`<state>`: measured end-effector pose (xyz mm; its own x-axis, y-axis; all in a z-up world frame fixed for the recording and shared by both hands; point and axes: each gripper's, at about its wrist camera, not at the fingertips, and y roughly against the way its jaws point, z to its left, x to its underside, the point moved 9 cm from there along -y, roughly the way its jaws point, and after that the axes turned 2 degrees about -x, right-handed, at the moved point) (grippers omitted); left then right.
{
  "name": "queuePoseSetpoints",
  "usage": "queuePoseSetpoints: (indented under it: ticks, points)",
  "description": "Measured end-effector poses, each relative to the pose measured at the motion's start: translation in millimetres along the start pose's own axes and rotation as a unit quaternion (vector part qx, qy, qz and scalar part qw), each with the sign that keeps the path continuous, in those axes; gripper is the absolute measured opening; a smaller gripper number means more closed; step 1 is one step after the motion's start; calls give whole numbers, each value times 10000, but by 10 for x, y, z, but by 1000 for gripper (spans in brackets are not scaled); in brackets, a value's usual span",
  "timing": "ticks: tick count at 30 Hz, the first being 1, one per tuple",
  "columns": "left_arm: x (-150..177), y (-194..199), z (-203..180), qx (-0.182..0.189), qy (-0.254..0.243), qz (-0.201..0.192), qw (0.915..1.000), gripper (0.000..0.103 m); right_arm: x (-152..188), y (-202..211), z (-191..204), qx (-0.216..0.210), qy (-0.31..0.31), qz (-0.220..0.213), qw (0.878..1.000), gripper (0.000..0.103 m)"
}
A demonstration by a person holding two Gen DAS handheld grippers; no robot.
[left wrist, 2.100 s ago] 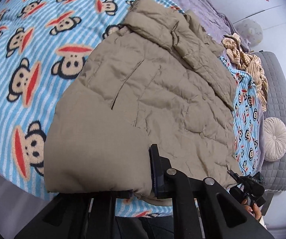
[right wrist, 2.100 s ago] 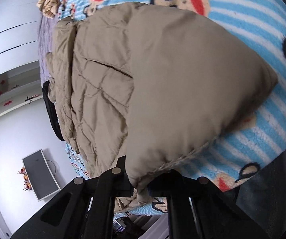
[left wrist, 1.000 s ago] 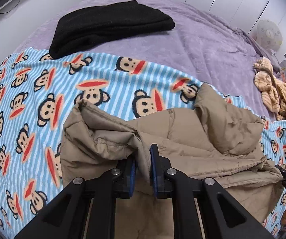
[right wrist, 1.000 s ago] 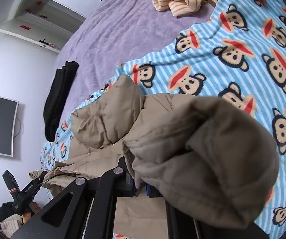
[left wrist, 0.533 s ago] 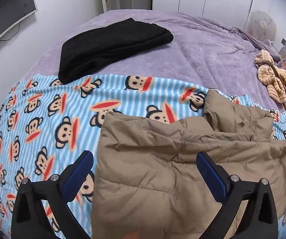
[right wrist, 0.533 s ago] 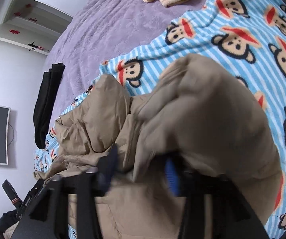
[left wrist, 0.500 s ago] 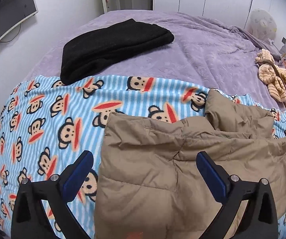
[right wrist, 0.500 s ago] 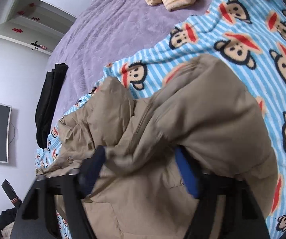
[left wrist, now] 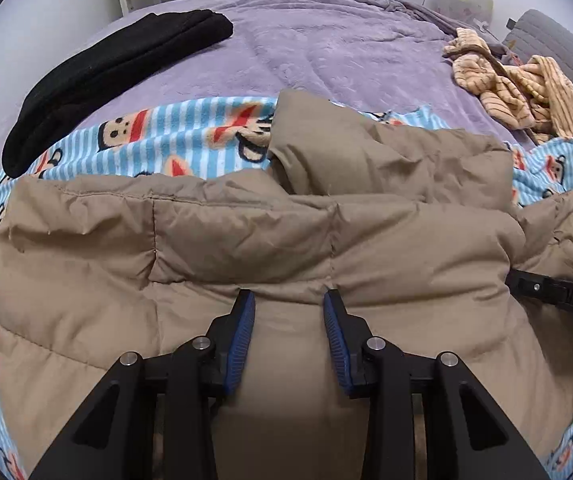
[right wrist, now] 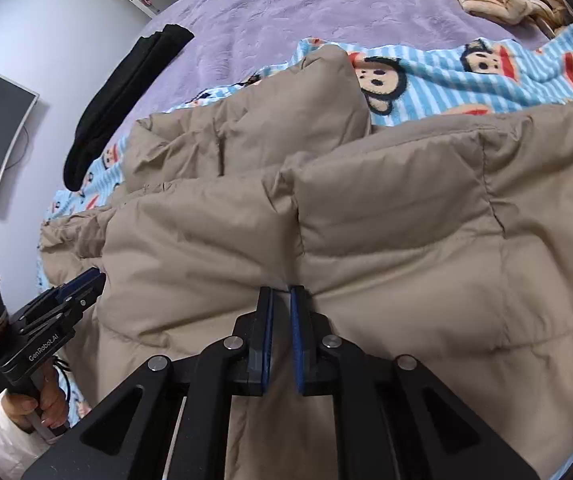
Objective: Fold large clothes
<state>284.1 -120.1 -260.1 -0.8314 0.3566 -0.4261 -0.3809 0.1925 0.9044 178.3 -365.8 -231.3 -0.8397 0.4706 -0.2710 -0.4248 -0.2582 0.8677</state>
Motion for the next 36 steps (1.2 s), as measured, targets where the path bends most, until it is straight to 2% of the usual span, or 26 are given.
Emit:
queuePoseSetpoints:
  ticks: [2, 4, 6, 8, 9, 11, 13, 14, 15, 17, 18, 23, 27, 31, 32, 35, 36]
  points:
    - [-114, -165, -4, -56, 87, -7, 9999, 39, -133, -140, -110, -59, -184, -74, 9998, 0]
    - [-197, -250, 11, -142, 98, 45, 9998, 39, -251, -253, -186, -110, -328, -113, 9993, 0]
    - [-248, -199, 50, -65, 88, 122, 9999, 39, -315, -278, -208, -137, -416, -57, 9990, 0]
    - [-305, -42, 253, -286, 3, -86, 9996, 39, -332, -178, -197, -29, -229, -3, 9997, 0]
    - [-320, 25, 410, -490, -37, -200, 9986, 39, -346, -88, -206, 116, -31, -42, 9999, 0]
    - [-313, 83, 816, -881, 57, -289, 9957, 39, -377, 190, -384, 706, 360, -275, 9965, 0]
    - [-246, -30, 1179, -993, 348, -140, 9944, 39, -411, 446, -748, 1364, 324, -560, 9885, 0]
    - [-219, -111, 1289, -935, 460, -104, 9945, 39, -410, 526, -982, 1537, 73, -659, 9859, 0]
    - [-189, -186, 1342, -888, 488, -90, 9948, 39, -390, 530, -1155, 1412, -285, -683, 9872, 0]
    - [-169, -345, 1332, -990, 392, -96, 9943, 39, -345, 395, -1430, 840, -1058, -675, 9885, 0]
    - [-188, -405, 1295, -1083, 328, -140, 9935, 39, -345, 316, -1495, 705, -1218, -705, 9875, 0]
    - [-313, -602, 1225, -1325, 259, -295, 9904, 39, -475, 77, -1485, 1134, -742, -803, 9875, 0]
    - [-346, -577, 1199, -1422, 201, -244, 9893, 39, -515, 50, -1485, 1141, -742, -841, 9871, 0]
    - [-380, -258, 1243, -1450, 235, -145, 9890, 40, -514, 161, -1413, 1412, -777, -696, 9845, 0]
    - [-364, -124, 1268, -1390, 243, -198, 9898, 40, -543, 196, -1361, 1432, -812, -672, 9841, 4]
    - [-196, 219, 1376, -1411, 219, -282, 9894, 49, -434, 432, -1264, 1318, -859, -727, 9849, 4]
    - [-118, 298, 1407, -1395, 230, -249, 9896, 49, -378, 520, -1227, 1264, -849, -777, 9853, 4]
